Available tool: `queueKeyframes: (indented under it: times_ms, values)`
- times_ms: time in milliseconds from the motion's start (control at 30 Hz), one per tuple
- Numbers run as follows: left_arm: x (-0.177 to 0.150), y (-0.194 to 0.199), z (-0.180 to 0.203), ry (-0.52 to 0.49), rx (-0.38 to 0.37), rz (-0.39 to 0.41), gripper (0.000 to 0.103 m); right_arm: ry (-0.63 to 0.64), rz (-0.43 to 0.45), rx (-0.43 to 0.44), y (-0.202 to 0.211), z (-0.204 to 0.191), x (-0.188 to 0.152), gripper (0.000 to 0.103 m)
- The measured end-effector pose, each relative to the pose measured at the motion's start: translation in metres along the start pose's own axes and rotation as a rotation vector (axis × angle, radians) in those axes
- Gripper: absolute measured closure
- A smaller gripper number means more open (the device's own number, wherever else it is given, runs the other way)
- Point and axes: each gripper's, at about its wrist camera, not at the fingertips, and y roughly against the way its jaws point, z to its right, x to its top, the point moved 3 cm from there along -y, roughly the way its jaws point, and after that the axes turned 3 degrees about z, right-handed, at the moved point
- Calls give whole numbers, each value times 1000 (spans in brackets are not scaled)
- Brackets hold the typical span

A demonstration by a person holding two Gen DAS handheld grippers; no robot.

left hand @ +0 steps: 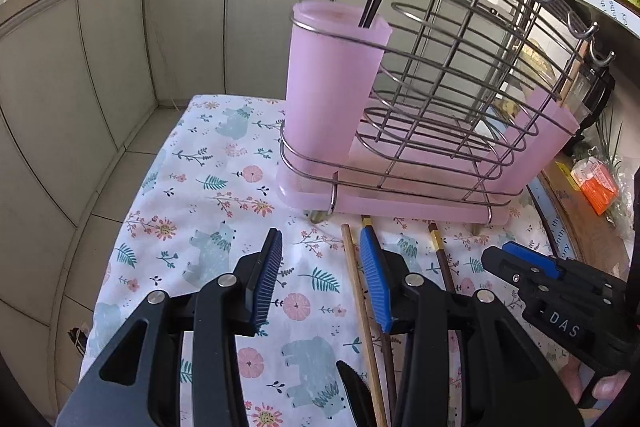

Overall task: Organize utensils
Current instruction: 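Grasp a wooden chopstick with the left tool while the right grasps a gold-tipped dark chopstick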

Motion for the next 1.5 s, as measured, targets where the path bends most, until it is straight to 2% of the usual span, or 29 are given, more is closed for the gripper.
queueKeyframes:
  times_ms: [233,367,467,567,633,733,867,1033,1067,1100,1233,1367,1500]
  values:
    - [-8,-13,-21,45,-108,-104,62,-77,-119,69,-28,16,-2,78]
    - [-8,-20,-27,81,-142,-149,62,-89,-149,101,-42,13,4,78]
    - [-5,-30,-26,95,-164,-201,67,-78,-172,82,-55,10,6,80]
    - [-1,-43,-17,79,-173,-243,70,-89,-205,77,-68,11,4,88]
    - [1,-51,-8,66,-171,-273,76,-89,-204,81,-72,12,3,94]
    - [0,-65,1,47,-152,-316,82,-98,-198,86,-69,18,2,94]
    - [-4,-81,9,31,-111,-352,84,-124,-198,105,-57,32,-3,94]
    - [-6,-89,15,-3,-81,-364,86,-161,-200,125,-44,48,-8,95]
    - [-6,-89,15,-4,-77,-367,87,-170,-199,131,-41,51,-9,95]
    - [-7,-89,15,-7,-78,-369,95,-177,-195,134,-38,54,-10,95]
    - [-4,-84,12,26,-103,-381,96,-181,-164,160,-24,55,-10,95]
    - [5,-67,2,55,-136,-355,97,-167,-97,199,-2,51,-8,96]
    - [16,-37,-5,59,-180,-289,97,-131,-5,210,29,47,-2,97]
